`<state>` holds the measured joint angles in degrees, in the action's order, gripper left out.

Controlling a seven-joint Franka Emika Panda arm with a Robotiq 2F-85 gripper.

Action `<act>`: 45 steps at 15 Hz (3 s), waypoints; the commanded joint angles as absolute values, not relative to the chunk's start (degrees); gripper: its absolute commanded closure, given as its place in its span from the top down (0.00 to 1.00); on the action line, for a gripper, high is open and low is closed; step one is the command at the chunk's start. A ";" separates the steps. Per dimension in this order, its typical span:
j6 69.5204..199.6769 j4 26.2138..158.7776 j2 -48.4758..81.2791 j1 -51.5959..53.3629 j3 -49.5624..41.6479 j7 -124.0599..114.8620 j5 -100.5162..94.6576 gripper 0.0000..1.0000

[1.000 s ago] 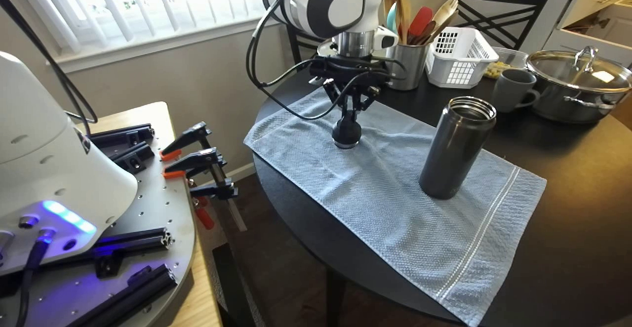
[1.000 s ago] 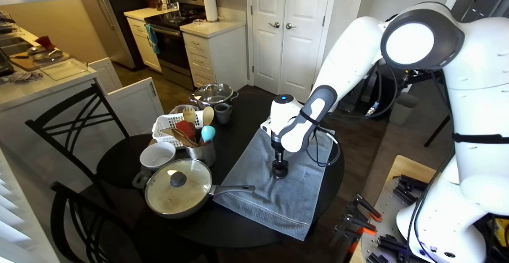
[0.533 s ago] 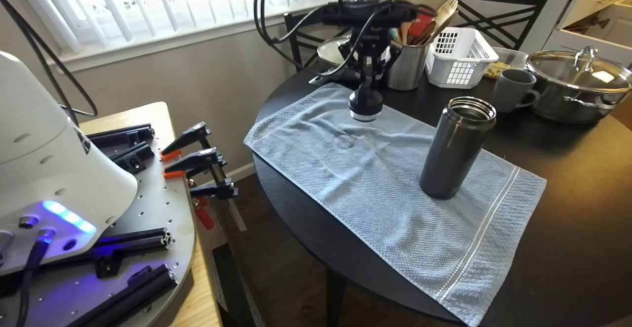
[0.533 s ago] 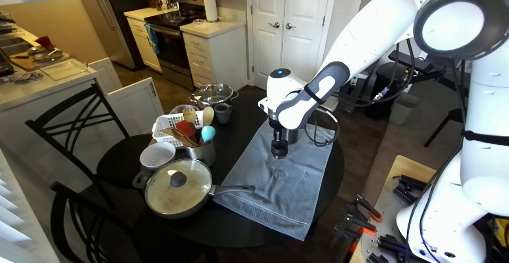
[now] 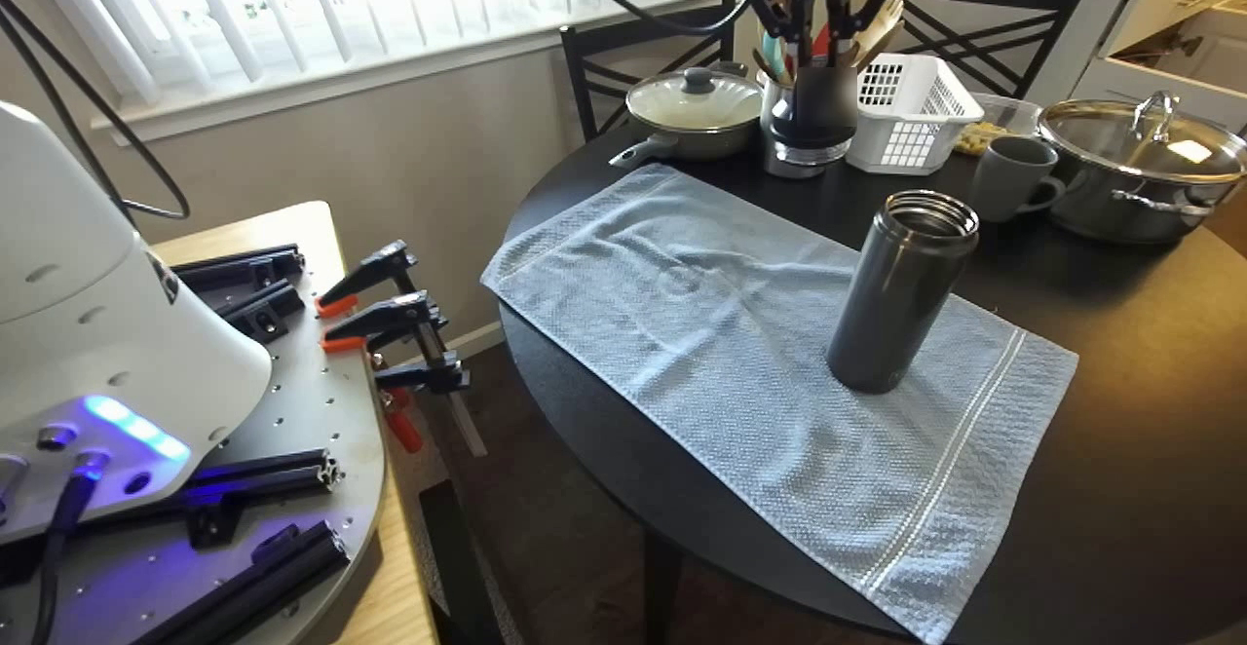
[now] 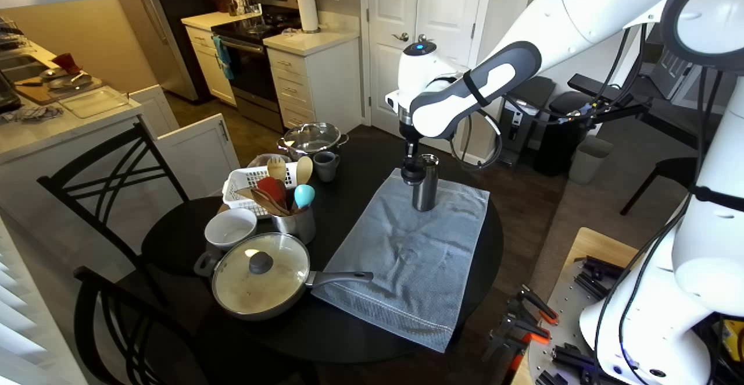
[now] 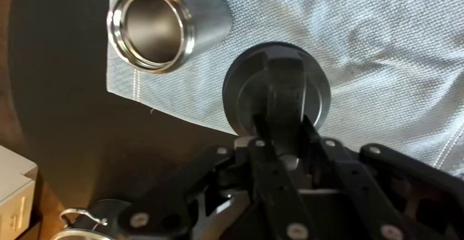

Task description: Put the lid onto the water bottle

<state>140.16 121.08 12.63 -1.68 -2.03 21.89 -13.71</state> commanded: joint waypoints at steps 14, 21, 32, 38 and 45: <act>136.76 115.56 14.36 -6.78 -8.43 10.30 -12.83 0.06; 134.33 110.86 18.45 -8.35 -8.17 4.60 -5.84 0.06; 133.25 104.31 24.62 -8.25 -8.30 -2.12 -2.58 0.06; 131.61 102.14 26.14 -8.49 -7.93 -3.19 -1.55 0.06; 123.45 98.70 27.42 -8.54 -8.00 -3.00 -1.16 0.06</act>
